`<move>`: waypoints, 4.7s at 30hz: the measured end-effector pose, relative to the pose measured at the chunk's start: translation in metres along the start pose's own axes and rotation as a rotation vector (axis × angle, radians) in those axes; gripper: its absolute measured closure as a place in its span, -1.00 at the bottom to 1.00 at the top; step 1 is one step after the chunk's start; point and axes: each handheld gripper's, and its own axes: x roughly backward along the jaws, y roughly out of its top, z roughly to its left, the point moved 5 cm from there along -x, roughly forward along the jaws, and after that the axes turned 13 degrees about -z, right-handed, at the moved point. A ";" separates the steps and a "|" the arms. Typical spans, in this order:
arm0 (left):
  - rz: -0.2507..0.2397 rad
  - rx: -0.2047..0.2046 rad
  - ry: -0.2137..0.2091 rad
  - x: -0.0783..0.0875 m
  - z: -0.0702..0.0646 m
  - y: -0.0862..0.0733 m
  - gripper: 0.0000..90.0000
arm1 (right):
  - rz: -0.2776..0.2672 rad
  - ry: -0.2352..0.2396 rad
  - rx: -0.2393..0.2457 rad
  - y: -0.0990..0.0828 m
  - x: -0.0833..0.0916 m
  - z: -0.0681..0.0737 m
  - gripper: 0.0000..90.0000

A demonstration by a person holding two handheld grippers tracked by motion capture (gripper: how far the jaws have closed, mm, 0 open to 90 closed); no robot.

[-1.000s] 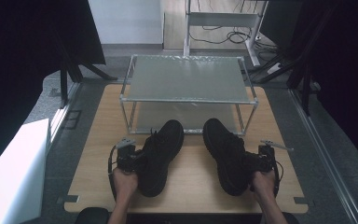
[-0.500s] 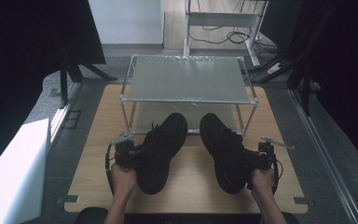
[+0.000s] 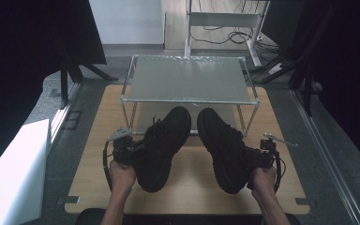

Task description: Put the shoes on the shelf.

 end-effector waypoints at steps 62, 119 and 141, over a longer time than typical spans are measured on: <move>-0.120 0.127 0.305 -0.119 0.030 0.155 0.76 | -0.150 -0.158 -0.113 0.139 -0.137 0.019 0.67; -0.038 0.005 0.178 -0.133 0.019 0.174 -0.20 | -0.080 -0.024 0.240 0.165 -0.153 0.050 -0.31; -0.010 -0.172 0.048 -0.082 -0.011 0.088 0.90 | -0.007 0.122 0.289 0.075 -0.079 0.046 0.99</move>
